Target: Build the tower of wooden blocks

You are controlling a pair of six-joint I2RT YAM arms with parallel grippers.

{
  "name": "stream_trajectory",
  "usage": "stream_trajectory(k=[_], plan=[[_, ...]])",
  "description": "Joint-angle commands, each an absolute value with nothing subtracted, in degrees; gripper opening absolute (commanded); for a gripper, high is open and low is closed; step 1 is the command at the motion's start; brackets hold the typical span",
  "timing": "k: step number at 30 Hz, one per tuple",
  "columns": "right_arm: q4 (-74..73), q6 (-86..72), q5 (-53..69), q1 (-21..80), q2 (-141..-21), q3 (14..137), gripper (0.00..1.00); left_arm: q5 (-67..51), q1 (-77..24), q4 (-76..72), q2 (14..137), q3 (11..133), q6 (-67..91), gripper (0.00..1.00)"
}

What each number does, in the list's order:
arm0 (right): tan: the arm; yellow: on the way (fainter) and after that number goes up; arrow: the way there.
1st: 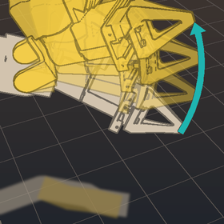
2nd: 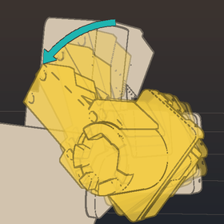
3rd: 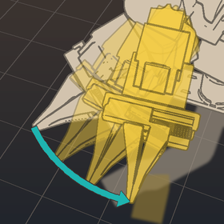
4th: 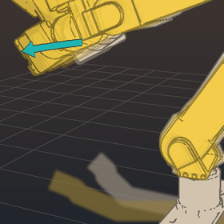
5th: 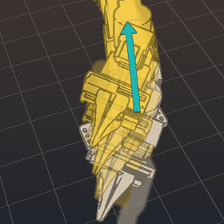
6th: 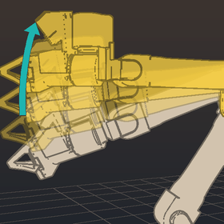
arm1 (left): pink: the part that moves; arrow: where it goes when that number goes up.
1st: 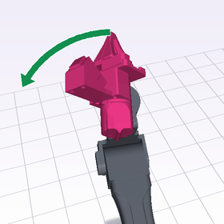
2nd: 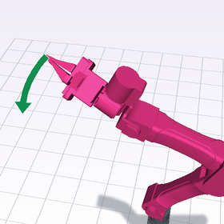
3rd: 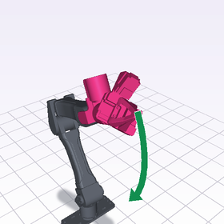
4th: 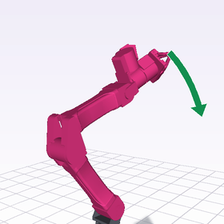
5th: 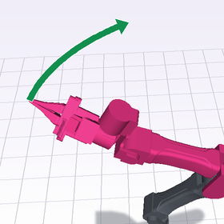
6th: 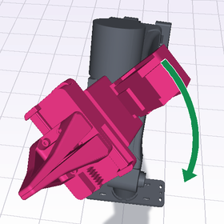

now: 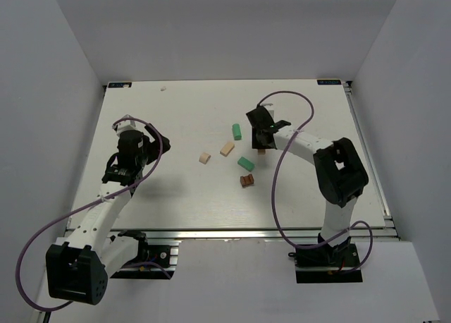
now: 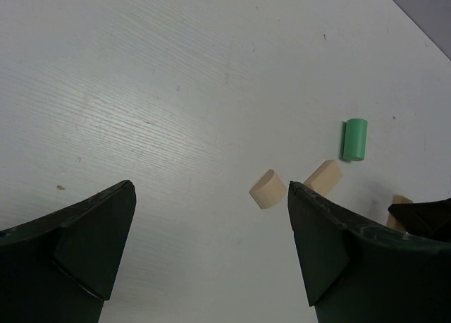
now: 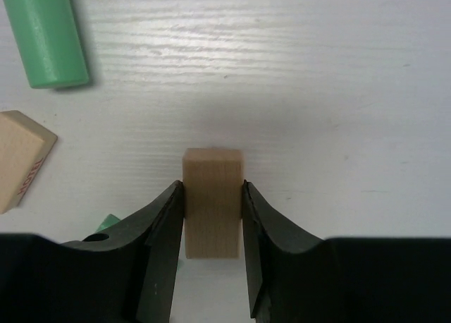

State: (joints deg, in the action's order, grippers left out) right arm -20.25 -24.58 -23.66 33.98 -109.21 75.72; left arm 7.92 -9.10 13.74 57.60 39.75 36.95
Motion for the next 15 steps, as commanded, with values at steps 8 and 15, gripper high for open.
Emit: stream_trajectory(k=[8,15], plan=[[-14.85,-16.00,-18.02,21.55,-104.76,70.40,0.18,7.47,-8.96,13.45,57.30,39.11,36.39,0.98],[-15.29,-11.78,-18.82,18.72,-107.75,72.33,0.22,6.95,-8.88,12.22,58.00,38.85,35.86,0.98]])
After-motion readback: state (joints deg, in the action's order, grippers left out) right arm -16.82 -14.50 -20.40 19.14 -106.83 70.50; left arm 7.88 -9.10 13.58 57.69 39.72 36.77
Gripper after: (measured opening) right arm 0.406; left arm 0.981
